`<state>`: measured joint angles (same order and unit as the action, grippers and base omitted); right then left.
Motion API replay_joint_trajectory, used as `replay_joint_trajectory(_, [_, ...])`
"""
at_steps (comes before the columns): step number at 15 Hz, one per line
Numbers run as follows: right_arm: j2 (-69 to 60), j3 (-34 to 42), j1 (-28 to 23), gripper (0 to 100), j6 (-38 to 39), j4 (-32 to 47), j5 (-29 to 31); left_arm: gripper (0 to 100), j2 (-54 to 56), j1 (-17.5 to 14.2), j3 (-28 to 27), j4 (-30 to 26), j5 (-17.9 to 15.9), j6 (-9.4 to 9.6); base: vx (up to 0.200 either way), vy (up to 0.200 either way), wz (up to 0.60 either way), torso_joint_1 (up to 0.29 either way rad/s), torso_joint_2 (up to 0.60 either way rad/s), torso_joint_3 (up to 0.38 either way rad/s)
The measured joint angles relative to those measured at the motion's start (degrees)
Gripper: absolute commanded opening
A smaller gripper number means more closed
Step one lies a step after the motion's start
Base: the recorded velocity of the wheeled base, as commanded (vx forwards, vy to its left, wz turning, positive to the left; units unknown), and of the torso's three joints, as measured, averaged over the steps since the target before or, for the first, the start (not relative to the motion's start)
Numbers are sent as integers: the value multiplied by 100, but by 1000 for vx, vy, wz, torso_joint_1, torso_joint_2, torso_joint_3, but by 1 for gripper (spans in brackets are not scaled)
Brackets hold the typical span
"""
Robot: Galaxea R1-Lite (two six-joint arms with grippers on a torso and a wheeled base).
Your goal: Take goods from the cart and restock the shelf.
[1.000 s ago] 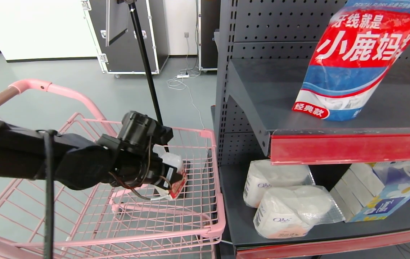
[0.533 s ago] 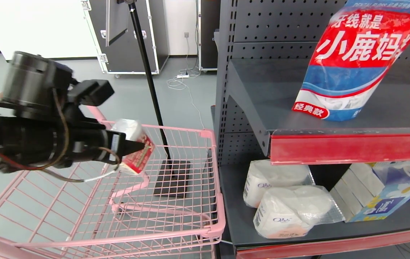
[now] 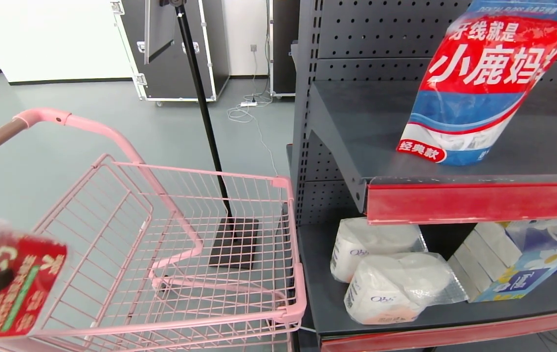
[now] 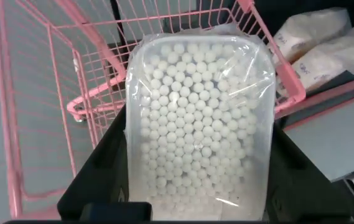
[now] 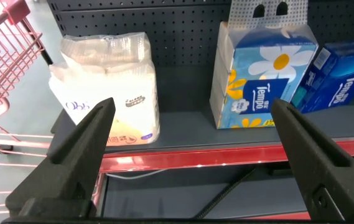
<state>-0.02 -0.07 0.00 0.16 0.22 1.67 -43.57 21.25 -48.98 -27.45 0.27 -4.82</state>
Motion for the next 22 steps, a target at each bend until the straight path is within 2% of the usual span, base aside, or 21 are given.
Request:
replay_joint_trajectory(3, [0,0,0,100,0,-6,0,0,1067,-13,599,-95,20,0,0,0,0,89,-398,-307])
replay_joint_trajectory(6, [0,-2,0,100,9,-4,-1,0,1428,-15,725,-82,17,9,0,0,0,137,-487,-352])
replay_joint_trajectory(9, [0,-2,0,100,11,-4,0,0,1529,-15,783,-66,-6,6,0,0,0,172,-528,-365])
replay_joint_trajectory(10, [0,-2,0,100,11,-6,-1,0,1543,-15,822,96,-11,9,0,0,0,183,-559,-373])
replay_joint_trajectory(12, [0,-2,0,100,11,-6,0,0,1559,-15,1056,846,-5,13,0,0,0,188,-552,-366])
replay_joint_trajectory(13, [0,-2,0,100,11,-4,-1,0,1552,-15,1158,991,6,24,0,0,0,198,-569,-369])
replay_joint_trajectory(15, [0,-2,0,100,11,-4,0,0,1508,-15,1219,1019,33,50,0,0,0,212,-596,-378])
replay_joint_trajectory(18, [0,-2,0,100,11,-6,-1,0,1392,-15,1221,1017,60,222,0,0,0,211,-530,-330])
replay_joint_trajectory(22, [0,-2,0,100,11,-4,-1,0,1242,-24,1219,1030,183,247,0,0,0,166,-403,-242])
